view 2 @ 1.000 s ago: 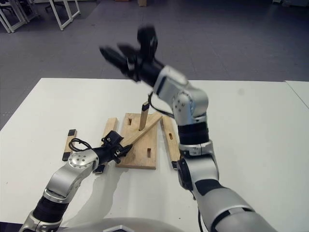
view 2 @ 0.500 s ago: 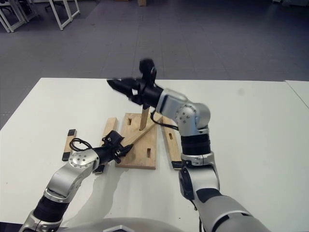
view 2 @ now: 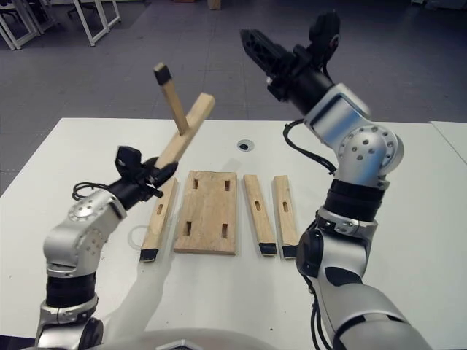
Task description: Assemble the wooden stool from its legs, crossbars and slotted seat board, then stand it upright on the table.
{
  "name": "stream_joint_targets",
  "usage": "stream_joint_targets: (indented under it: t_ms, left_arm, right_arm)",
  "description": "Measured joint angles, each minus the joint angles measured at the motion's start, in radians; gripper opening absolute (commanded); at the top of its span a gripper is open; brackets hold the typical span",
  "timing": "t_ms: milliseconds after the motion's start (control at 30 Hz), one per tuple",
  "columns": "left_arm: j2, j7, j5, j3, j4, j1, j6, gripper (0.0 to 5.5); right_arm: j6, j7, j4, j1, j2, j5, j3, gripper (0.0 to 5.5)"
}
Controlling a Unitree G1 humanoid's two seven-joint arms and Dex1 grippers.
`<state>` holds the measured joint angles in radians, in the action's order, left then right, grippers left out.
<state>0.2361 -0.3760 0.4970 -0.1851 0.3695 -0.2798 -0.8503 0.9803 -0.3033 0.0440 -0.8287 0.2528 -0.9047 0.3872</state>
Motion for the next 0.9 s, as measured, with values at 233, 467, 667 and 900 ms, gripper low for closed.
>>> stream_joint_targets:
  t_ms: [233,467,667,900]
  left_arm:
    - [-0.016,0.04,0.457,-0.232,-0.028,-0.142,-0.283,2.04]
    - [-0.021,0.207,0.916,-0.261,-0.07,-0.17,-0.408,2.04]
    - [0.053,0.335,1.13,-0.178,-0.09,-0.165,-0.374,2.04]
    - [0.139,0.375,1.258,-0.086,-0.084,-0.136,-0.296,2.04]
  right_arm:
    - [0.186,-0.088,0.077,0.122,-0.011,-0.128,-0.015,4.95]
    - [0.347,-0.161,0.165,0.124,-0.019,-0.255,-0.009,5.5]
    - [0.424,-0.252,0.193,0.111,-0.004,-0.358,-0.001,5.5]
    - [0.41,-0.269,0.203,0.083,0.002,-0.368,0.002,5.5]
